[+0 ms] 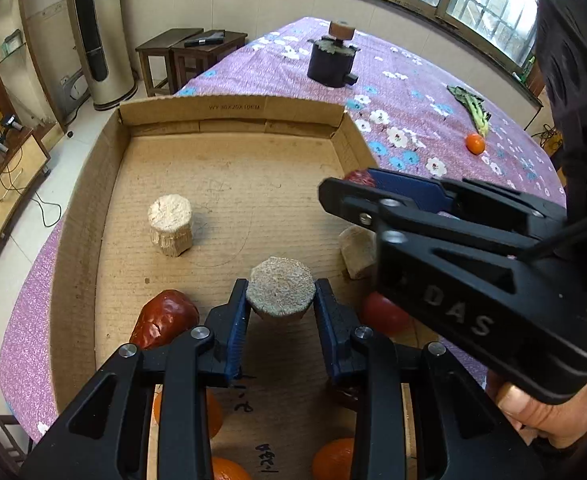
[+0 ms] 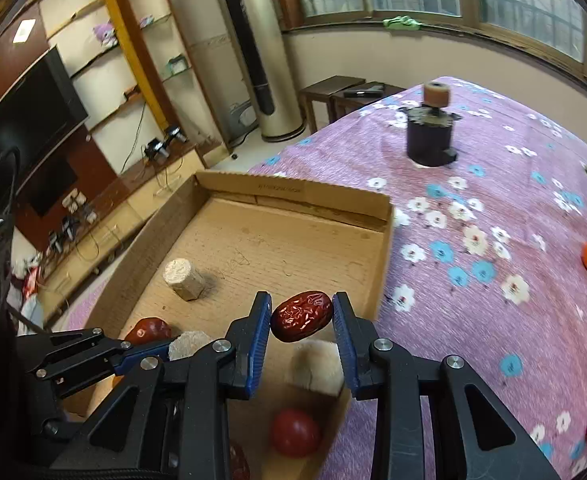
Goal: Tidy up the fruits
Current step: 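Open both grippers to release the slice and date into the tray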
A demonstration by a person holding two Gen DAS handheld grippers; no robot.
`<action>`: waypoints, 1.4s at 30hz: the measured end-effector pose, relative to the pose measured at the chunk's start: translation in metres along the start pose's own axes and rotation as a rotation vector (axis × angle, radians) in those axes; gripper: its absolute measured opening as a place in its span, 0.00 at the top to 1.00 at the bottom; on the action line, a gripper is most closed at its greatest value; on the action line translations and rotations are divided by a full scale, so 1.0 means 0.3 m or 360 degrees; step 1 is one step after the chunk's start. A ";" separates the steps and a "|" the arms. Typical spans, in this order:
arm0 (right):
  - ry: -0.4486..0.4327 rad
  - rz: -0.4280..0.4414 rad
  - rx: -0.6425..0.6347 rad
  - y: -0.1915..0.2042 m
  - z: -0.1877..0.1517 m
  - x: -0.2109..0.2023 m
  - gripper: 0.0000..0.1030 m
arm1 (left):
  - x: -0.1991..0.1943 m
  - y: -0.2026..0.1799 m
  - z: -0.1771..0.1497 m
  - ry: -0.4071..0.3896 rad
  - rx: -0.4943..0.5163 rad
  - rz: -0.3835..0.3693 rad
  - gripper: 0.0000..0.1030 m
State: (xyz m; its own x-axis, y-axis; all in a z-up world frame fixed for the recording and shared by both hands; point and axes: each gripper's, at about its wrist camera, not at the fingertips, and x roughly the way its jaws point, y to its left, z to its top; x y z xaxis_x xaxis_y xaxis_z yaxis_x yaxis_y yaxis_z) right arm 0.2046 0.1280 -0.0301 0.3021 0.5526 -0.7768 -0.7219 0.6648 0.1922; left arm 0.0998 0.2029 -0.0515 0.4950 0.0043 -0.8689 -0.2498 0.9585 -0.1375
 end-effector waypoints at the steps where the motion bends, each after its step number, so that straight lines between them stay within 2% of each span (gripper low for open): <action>1: 0.0012 0.0001 -0.0014 0.003 0.002 0.014 0.69 | 0.008 0.002 0.000 0.0013 -0.0003 0.0001 0.71; 7: 0.0086 0.0013 -0.0027 0.001 0.003 0.083 0.68 | 0.032 0.001 0.003 0.0046 -0.0008 0.0007 0.71; 16: 0.0126 0.0014 -0.0049 0.003 -0.007 0.115 0.68 | 0.031 -0.013 -0.001 0.0047 0.0020 0.0084 0.71; 18: 0.0126 0.0021 -0.0048 0.003 -0.009 0.110 0.64 | 0.031 -0.013 0.000 0.0052 0.0016 0.0094 0.71; 19: 0.0119 0.0027 -0.0048 0.002 -0.005 0.108 0.59 | 0.030 -0.013 -0.001 0.0055 0.0014 0.0096 0.70; 21: 0.0104 0.0010 -0.0051 0.003 -0.008 0.093 0.52 | 0.023 -0.012 -0.003 0.0048 0.0011 0.0100 0.70; 27: 0.0053 0.0002 -0.0040 0.001 -0.017 0.022 0.51 | -0.016 -0.023 -0.005 0.0000 0.0020 0.0121 0.70; 29: 0.0034 -0.0001 -0.0038 0.002 -0.021 -0.005 0.51 | -0.034 -0.028 -0.003 -0.0025 0.0023 0.0126 0.58; 31: 0.0010 -0.0007 -0.0032 0.000 -0.025 -0.039 0.51 | -0.056 -0.032 -0.003 -0.0062 0.0022 0.0134 0.53; 42: -0.0080 -0.0072 0.0047 -0.067 -0.077 -0.210 0.49 | -0.110 -0.087 -0.008 -0.0122 0.0054 0.0108 0.52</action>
State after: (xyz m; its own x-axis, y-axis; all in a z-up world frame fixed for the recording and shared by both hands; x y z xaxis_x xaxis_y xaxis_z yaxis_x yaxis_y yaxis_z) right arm 0.1856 0.0682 0.0010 0.3655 0.5459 -0.7540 -0.6885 0.7037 0.1757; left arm 0.0879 0.1769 -0.0205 0.5404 0.0903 -0.8365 -0.2572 0.9644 -0.0621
